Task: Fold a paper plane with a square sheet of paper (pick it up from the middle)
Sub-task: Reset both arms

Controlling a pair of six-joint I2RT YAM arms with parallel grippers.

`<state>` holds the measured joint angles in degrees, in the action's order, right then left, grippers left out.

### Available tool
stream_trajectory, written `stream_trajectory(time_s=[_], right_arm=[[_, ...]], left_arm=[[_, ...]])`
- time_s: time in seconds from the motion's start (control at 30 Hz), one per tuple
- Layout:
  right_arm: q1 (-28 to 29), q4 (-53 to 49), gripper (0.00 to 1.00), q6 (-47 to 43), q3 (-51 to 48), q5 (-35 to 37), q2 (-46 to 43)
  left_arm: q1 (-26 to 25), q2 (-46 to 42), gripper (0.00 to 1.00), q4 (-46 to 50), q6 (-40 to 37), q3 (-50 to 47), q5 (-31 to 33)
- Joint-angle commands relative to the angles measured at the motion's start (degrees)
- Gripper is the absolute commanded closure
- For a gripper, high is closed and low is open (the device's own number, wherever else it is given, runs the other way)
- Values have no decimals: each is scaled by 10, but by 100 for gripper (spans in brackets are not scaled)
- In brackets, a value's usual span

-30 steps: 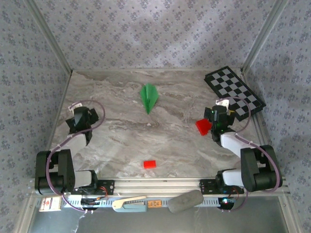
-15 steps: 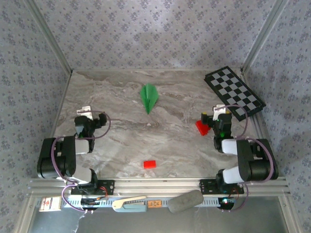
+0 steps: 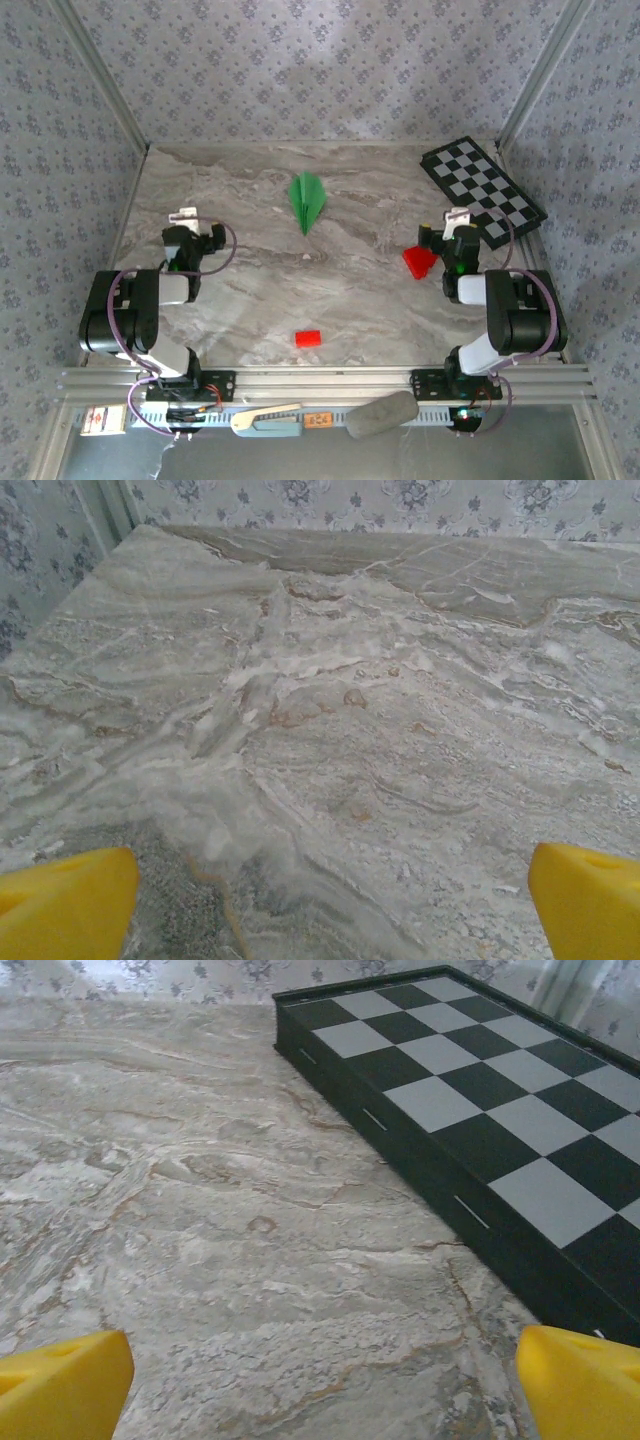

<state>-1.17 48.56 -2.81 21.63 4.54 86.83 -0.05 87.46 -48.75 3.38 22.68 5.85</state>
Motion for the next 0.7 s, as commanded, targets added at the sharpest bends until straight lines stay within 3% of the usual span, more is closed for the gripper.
stream_trajectory(time_s=[0.0,0.67], right_arm=[[-2,-20,0,12,8,-13,5],[-2,-21,0,14,8,-14,5]], left_arm=[[-3,5,0,13,-14,6,21],[1,6,0,25,-12,12,12]])
